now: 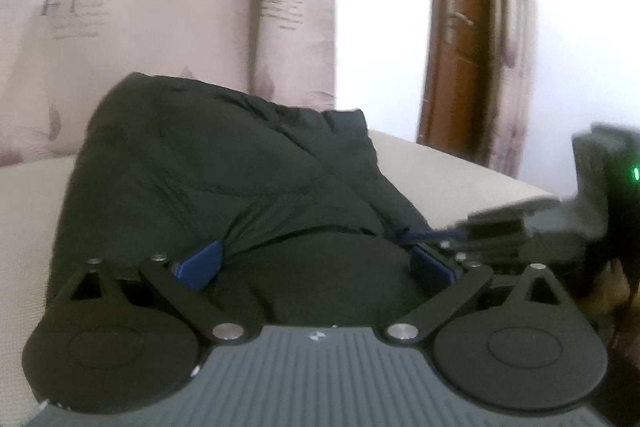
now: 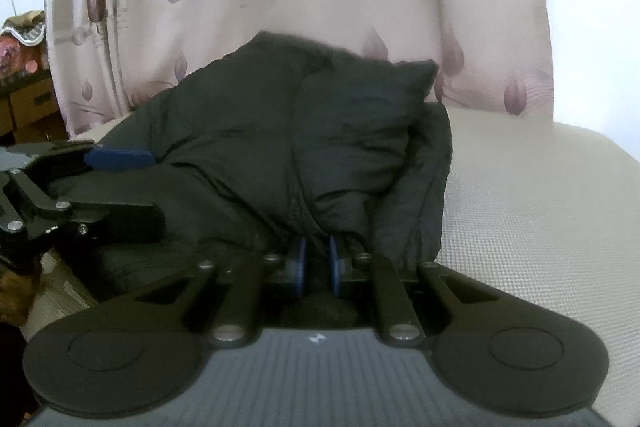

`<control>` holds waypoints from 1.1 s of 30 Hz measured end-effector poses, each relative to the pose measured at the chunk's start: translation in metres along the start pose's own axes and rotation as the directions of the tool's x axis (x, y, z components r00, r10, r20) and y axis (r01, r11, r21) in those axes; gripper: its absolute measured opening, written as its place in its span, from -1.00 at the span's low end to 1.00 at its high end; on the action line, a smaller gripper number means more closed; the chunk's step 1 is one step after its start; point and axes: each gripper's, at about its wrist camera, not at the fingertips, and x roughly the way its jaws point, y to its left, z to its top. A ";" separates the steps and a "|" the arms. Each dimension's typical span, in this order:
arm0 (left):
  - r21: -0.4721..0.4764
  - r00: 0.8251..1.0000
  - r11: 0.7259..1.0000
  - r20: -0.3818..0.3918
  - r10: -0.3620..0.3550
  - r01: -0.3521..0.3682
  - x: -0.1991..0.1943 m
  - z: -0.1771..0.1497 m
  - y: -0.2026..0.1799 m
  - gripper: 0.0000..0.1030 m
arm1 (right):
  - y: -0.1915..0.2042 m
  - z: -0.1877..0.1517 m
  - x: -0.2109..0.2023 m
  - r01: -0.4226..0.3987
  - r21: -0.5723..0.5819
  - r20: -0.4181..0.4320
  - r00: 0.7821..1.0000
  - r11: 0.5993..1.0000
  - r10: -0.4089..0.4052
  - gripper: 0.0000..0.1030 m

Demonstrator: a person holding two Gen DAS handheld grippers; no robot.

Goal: Fold large clothes

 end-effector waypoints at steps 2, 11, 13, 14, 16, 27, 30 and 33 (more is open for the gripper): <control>-0.039 1.000 0.999 -0.006 0.022 -0.023 -0.004 0.006 -0.001 0.98 | 0.000 -0.002 -0.002 0.002 0.011 0.010 1.000 1.000 -0.002 -0.76; 0.011 0.979 0.980 -0.054 0.197 -0.197 -0.016 0.028 -0.022 1.00 | 0.007 0.003 -0.007 0.041 0.039 0.012 0.999 0.998 -0.041 -0.76; 0.013 0.972 0.974 -0.065 0.225 -0.225 -0.018 0.030 -0.022 1.00 | 0.008 0.003 -0.007 0.047 0.041 0.011 0.999 0.998 -0.047 -0.76; 0.011 0.970 0.973 -0.067 0.233 -0.232 -0.019 0.030 -0.021 1.00 | 0.008 0.003 -0.007 0.048 0.042 0.013 0.999 0.998 -0.049 -0.76; 0.004 0.965 0.968 -0.073 0.251 -0.251 -0.022 0.031 -0.017 1.00 | 0.008 0.002 -0.007 0.049 0.046 0.019 0.999 0.998 -0.050 -0.76; -0.031 0.942 0.947 -0.113 0.315 -0.320 -0.027 0.023 0.000 1.00 | 0.012 -0.003 -0.008 0.068 0.047 0.039 0.997 0.997 -0.070 -0.76; -0.017 0.938 0.944 -0.116 0.325 -0.329 -0.025 0.023 -0.001 1.00 | 0.013 -0.003 -0.008 0.069 0.050 0.041 0.997 0.996 -0.071 -0.76; -0.011 0.936 0.941 -0.114 0.334 -0.337 -0.024 0.020 -0.001 1.00 | 0.013 -0.004 -0.008 0.071 0.047 0.044 0.996 0.996 -0.073 -0.76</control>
